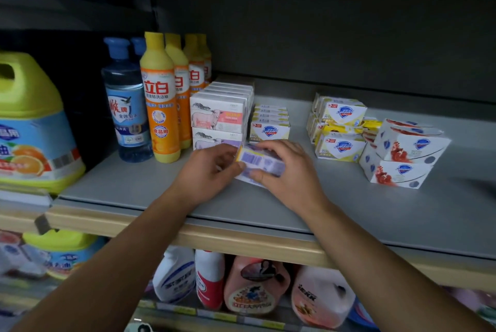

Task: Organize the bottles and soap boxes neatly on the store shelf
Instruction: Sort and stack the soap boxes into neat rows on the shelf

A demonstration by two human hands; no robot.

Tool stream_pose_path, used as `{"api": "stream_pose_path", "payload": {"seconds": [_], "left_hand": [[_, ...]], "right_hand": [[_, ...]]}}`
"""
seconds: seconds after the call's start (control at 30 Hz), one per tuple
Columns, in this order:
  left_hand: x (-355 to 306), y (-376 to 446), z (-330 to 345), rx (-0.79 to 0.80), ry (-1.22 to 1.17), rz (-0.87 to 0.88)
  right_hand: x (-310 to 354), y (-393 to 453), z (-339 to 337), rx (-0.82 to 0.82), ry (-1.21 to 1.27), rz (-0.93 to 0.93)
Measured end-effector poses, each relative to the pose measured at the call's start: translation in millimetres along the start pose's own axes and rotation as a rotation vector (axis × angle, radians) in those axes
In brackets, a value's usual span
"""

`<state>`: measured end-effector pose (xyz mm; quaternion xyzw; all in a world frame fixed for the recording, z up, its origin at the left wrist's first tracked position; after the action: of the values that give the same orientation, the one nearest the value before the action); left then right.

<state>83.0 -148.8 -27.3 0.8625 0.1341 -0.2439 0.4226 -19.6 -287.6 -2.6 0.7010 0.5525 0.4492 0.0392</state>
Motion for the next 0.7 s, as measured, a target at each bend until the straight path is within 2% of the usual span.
{"api": "stream_pose_path", "payload": {"seconds": [0.13, 0.23, 0.33, 0.43, 0.53, 0.63, 0.7], "left_hand": [[20.1, -1.3, -12.5, -0.126, -0.026, -0.219], [27.7, -4.7, -15.3, -0.171, -0.104, -0.361], [28.2, -6.8, -14.9, -0.18, -0.176, -0.43], [23.3, -6.8, -16.2, -0.22, -0.255, -0.43], [14.3, -5.9, -15.3, -0.227, -0.367, -0.366], [5.8, -5.5, -12.7, -0.123, -0.286, -0.283], [4.9, -4.8, -13.8, -0.126, -0.249, -0.265]], "right_hand": [[-15.5, -3.0, 9.9, 0.1, 0.036, 0.086], [-17.6, -4.9, 16.8, 0.214, 0.06, 0.072], [-17.1, -4.3, 14.5, 0.208, 0.109, 0.064], [-19.1, -4.5, 9.6, 0.18, 0.184, 0.066], [-26.4, -4.3, 7.7, 0.177, 0.366, 0.202], [-35.1, -1.3, 8.5, 0.17, 0.458, 0.31], [-40.2, -2.0, 9.4, 0.183, 0.502, 0.39]]}}
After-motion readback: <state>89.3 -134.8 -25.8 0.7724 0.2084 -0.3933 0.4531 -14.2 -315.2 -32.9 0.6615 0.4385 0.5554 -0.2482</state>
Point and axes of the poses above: each hand's wrist, its own y-axis towards the middle knuckle, its own z-axis out of the palm, x = y × z, the point moved 7 cm from there along y, towards the middle knuckle, and after that the axes turned 13 degrees about z, right-handed, at the moved point
